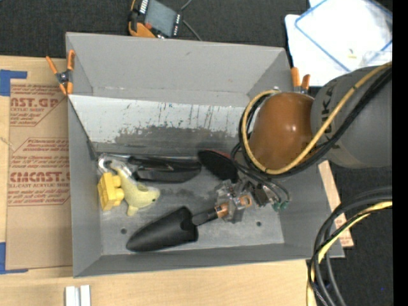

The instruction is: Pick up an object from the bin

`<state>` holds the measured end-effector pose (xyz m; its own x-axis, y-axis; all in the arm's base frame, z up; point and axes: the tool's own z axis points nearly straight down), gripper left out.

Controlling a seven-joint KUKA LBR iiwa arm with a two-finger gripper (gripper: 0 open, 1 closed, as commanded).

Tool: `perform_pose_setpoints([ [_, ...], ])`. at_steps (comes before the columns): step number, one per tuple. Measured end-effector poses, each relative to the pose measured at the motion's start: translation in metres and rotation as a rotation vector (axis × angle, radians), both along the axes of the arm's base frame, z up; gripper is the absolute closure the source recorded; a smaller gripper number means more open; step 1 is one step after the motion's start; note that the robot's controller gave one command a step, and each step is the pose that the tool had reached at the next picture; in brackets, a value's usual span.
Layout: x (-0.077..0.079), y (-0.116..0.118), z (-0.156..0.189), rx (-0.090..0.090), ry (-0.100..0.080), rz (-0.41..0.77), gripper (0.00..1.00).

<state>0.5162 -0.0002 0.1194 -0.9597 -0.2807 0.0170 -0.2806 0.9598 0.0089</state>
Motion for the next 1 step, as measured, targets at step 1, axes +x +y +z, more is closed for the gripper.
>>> perform_pose_setpoints([
  [1,0.0001,0.0003,0.0193,0.0,0.0,0.0,1.0],
])
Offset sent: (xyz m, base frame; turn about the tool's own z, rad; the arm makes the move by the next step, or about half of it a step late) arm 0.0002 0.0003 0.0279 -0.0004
